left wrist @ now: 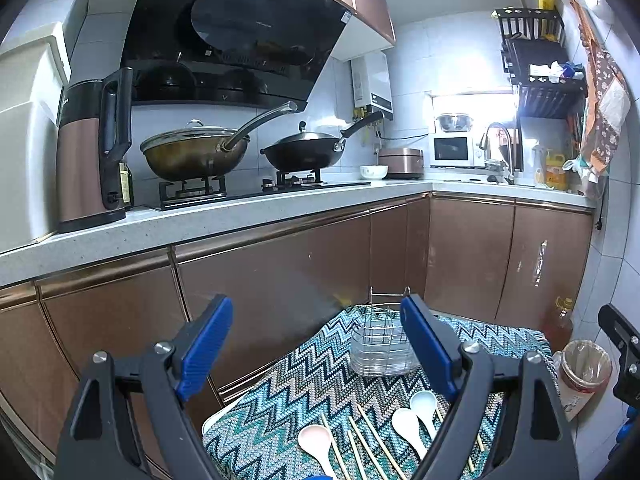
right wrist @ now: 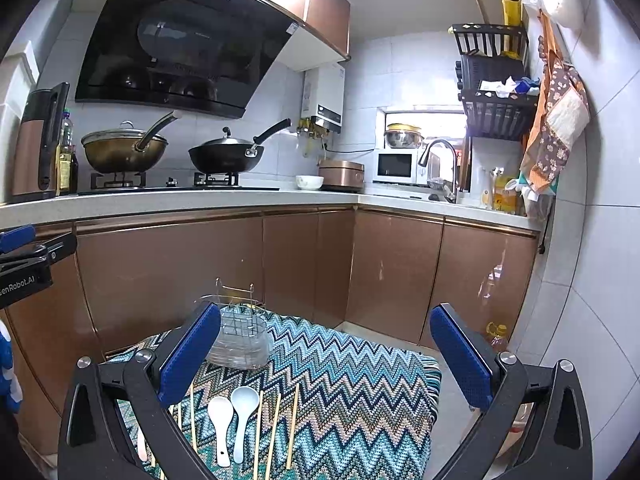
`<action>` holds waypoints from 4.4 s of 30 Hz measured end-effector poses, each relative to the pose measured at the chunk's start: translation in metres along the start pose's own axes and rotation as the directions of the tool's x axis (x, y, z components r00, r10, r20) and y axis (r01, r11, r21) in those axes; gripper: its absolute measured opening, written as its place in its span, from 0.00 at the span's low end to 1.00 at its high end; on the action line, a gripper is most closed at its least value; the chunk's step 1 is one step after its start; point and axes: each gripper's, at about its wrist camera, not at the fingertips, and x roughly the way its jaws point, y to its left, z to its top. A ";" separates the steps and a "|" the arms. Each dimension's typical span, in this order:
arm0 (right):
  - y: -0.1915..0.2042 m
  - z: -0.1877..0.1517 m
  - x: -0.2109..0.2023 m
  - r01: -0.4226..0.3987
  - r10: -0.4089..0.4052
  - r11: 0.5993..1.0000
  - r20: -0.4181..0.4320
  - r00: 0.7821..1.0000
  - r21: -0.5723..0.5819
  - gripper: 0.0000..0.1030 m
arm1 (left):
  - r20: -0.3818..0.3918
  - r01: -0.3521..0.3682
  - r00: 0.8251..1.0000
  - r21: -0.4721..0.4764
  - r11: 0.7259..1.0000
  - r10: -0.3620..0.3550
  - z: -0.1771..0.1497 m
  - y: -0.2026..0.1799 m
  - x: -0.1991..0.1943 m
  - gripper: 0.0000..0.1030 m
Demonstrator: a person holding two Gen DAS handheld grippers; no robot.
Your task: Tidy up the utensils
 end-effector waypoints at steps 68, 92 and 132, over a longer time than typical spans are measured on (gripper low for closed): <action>-0.016 -0.017 0.040 -0.066 0.067 0.997 -0.041 0.997 0.033 1.00 | -0.188 0.146 0.968 -0.127 0.981 -0.169 -0.030 0.019 0.050 0.83; -0.004 -0.107 0.239 -0.315 0.389 0.920 -0.634 0.668 0.232 0.50 | -0.689 0.157 0.588 -0.417 0.895 -0.424 -0.122 0.043 0.234 0.56; 0.017 -0.166 0.353 -0.309 0.384 0.915 -0.792 0.474 0.259 0.25 | -0.896 -0.061 0.314 -0.350 0.935 -0.315 -0.203 0.019 0.325 0.05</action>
